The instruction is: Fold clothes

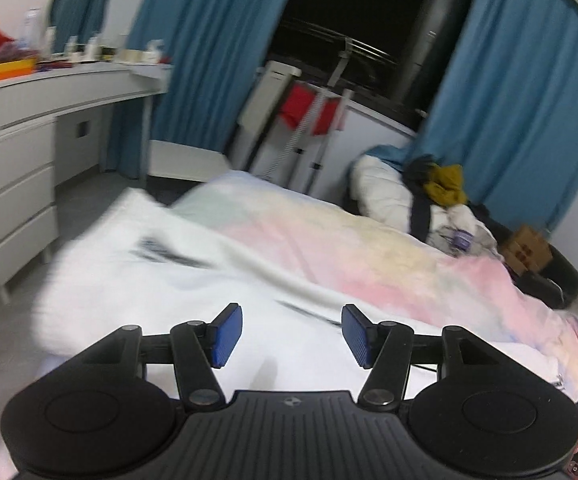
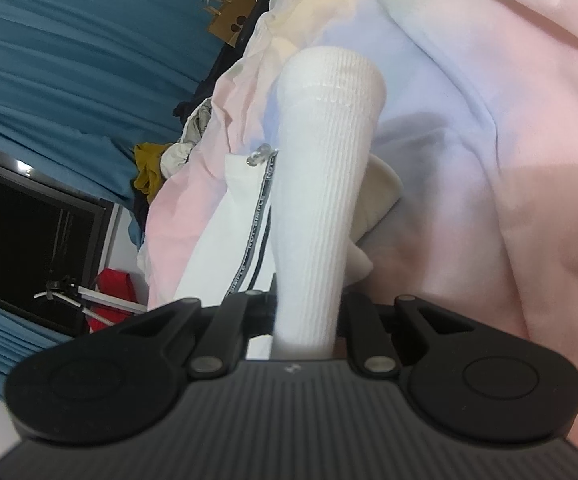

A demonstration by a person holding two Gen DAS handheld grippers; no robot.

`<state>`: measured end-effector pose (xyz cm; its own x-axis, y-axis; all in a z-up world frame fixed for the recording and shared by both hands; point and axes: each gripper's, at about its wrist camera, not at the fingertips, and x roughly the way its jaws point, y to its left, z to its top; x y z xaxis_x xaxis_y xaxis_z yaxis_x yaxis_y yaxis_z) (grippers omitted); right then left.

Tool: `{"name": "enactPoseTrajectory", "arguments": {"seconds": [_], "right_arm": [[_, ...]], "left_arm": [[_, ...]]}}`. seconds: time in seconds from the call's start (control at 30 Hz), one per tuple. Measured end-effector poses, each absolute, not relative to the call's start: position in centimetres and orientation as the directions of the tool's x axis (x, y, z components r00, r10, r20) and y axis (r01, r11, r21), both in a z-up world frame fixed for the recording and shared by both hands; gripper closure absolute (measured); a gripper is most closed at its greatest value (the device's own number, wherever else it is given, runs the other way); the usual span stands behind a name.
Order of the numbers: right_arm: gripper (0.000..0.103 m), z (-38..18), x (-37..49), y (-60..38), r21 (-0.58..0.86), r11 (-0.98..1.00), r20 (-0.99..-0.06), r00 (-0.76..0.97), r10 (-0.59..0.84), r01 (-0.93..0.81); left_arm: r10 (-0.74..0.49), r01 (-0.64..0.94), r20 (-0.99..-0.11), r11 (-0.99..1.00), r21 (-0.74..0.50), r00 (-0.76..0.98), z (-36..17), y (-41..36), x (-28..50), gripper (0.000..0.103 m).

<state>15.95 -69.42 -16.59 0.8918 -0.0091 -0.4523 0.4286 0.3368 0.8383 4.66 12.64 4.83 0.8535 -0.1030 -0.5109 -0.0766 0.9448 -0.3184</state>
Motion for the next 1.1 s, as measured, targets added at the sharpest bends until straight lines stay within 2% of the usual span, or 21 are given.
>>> {"name": "enactPoseTrajectory", "arguments": {"seconds": [0.17,0.37,0.73,1.1], "right_arm": [[0.088,-16.5,16.0,-69.2,0.830,0.354,-0.455,0.890,-0.015,0.430],[0.088,-16.6,15.9,-69.0,0.831,0.352,-0.453,0.891,-0.020,0.431],[0.088,-16.2,16.1,-68.4,0.811,0.371,-0.470,0.881,-0.047,0.452],[0.088,-15.2,16.2,-67.6,0.773,0.428,-0.481,0.872,-0.086,0.469]], "left_arm": [[-0.121,-0.004,-0.524,0.973,-0.231,0.843,2.1,5.3,8.3,0.045],[-0.136,0.042,-0.575,0.984,-0.174,0.807,-3.2,0.9,11.5,0.045],[-0.113,0.092,-0.670,0.993,-0.067,0.733,-8.7,-0.5,13.8,0.045],[-0.103,0.097,-0.690,0.994,-0.048,0.717,-8.6,-0.3,14.6,0.045]]}}
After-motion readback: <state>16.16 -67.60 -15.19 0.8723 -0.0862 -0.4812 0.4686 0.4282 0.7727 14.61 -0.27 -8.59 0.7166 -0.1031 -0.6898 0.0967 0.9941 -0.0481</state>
